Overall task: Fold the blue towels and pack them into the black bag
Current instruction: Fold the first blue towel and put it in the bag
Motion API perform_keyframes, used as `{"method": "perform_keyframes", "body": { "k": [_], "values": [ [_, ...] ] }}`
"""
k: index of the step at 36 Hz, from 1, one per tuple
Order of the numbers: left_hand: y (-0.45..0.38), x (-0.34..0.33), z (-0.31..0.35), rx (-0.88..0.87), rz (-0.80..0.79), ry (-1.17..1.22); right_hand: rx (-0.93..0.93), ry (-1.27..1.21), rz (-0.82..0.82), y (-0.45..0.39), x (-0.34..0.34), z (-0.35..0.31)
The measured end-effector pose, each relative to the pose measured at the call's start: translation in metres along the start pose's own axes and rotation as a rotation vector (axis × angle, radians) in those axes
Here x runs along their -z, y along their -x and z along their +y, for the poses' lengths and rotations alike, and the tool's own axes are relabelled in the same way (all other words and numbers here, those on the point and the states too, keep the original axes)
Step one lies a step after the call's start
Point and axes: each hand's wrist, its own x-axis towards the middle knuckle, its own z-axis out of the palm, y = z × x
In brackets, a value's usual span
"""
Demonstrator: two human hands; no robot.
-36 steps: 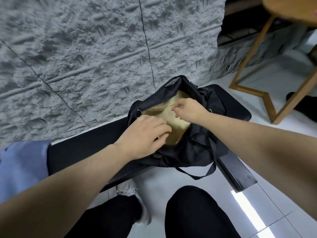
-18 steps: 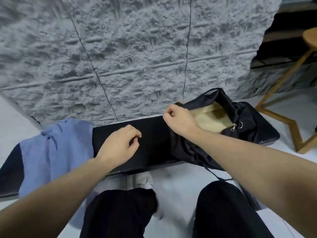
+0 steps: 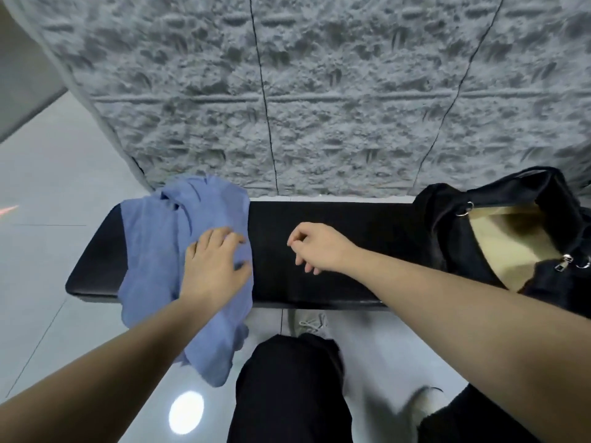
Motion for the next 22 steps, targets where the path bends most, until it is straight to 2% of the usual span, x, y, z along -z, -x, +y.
{"method": "perform_keyframes", "body": {
  "k": [4, 7, 11, 15, 18, 22],
  "values": [
    [0.001, -0.001, -0.021, 0.154, 0.013, 0.057, -0.069, -0.001, -0.145, -0.017, -0.026, -0.008],
    [0.004, -0.001, -0.031, 0.272, 0.082, 0.101, -0.153, -0.049, -0.243, -0.026, -0.045, -0.013],
    [0.004, 0.0, -0.041, 0.413, 0.086, 0.187, -0.225, -0.128, -0.312, -0.038, -0.073, -0.018],
    [-0.002, 0.008, -0.034, 0.402, 0.026, 0.298, -0.194, -0.181, -0.248, -0.042, -0.08, -0.017],
    [0.0, 0.014, -0.031, 0.29, 0.049, 0.252, -0.198, -0.21, -0.228, -0.043, -0.082, -0.018],
    [0.005, 0.019, -0.019, 0.273, -0.025, 0.43, -0.22, -0.292, -0.238, -0.037, -0.072, -0.019]
  ]
}}
